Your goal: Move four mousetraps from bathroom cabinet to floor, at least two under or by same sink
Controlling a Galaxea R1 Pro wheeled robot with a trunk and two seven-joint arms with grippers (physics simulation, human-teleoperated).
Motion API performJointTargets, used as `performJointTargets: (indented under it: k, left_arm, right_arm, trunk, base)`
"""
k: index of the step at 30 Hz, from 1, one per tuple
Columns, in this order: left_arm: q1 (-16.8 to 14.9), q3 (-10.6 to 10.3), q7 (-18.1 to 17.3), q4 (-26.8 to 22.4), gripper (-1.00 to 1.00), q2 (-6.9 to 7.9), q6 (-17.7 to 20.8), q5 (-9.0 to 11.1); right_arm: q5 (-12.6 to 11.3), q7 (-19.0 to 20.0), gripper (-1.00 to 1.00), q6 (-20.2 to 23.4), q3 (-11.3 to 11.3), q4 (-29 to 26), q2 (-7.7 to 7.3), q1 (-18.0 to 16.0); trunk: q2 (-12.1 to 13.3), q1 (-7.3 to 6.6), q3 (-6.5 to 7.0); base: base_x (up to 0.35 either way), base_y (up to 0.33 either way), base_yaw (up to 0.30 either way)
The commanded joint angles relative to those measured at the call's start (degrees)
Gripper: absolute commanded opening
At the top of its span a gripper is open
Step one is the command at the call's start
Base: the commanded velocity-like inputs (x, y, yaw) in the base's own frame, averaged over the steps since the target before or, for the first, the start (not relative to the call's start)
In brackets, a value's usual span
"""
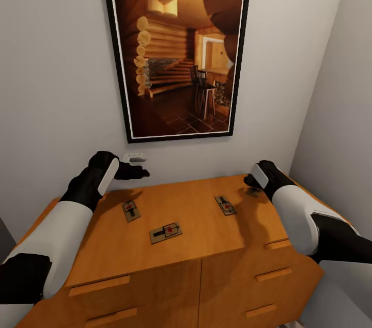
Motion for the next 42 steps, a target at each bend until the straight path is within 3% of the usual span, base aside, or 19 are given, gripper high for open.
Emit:
performJointTargets:
  k: [1, 18, 30, 42]
  left_arm:
    - [0.0, -0.2, -0.2, 0.0, 1.00, 0.05, 0.2, -0.1]
    - [0.0, -0.2, -0.2, 0.0, 1.00, -0.04, 0.2, -0.1]
    - [0.0, -0.2, -0.2, 0.0, 1.00, -0.15, 0.2, -0.1]
    - [0.0, -0.2, -0.2, 0.0, 1.00, -0.16, 0.1, -0.1]
  right_arm:
    - [-0.6, -0.4, 1.00, 0.0, 0.0, -0.1, -0.07, 0.0]
    - [-0.7, 0.5, 1.00, -0.6, -0.5, 0.1, -0.21, 0.0]
    - [-0.7, 0.6, 1.00, -2.3, -1.1, 0.3, 0.65, 0.0]
    - [-0.6, 0.6, 1.00, -5.8, -1.3, 5.3, 0.74, 0.0]
  trunk:
    - [0.0, 0.00, -0.07]
    - [0.0, 0.00, -0.07]
    - [0.0, 0.00, -0.07]
    - [0.0, 0.00, -0.07]
  base:
    - [0.000, 0.000, 0.000]
    - [0.000, 0.000, 0.000]
    - [0.000, 0.000, 0.000]
    - [0.000, 0.000, 0.000]
